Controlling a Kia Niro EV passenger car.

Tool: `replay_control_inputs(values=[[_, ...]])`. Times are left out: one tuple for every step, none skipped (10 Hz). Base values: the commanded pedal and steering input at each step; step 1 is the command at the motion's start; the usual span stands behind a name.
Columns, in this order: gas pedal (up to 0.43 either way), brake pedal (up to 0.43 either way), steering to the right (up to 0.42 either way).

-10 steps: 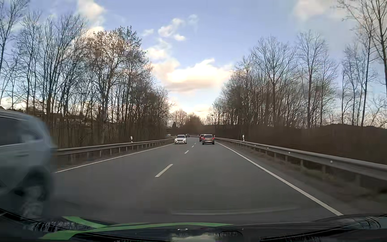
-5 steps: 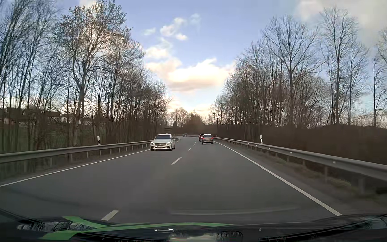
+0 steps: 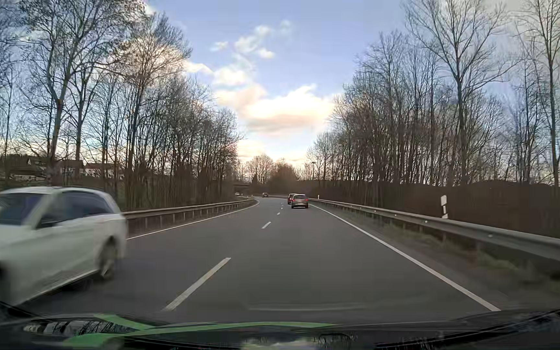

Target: Follow the waypoints while adhering to traffic rules and regulations

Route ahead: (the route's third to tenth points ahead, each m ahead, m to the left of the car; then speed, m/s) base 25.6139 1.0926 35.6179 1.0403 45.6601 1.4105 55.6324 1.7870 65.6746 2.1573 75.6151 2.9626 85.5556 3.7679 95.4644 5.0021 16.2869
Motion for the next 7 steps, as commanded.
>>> replay_control_inputs(values=[[0.079, 0.000, -0.005], [0.079, 0.000, -0.005], [0.079, 0.000, -0.005], [0.079, 0.000, -0.005], [0.079, 0.000, -0.005], [0.079, 0.000, -0.005], [0.079, 0.000, -0.005]])
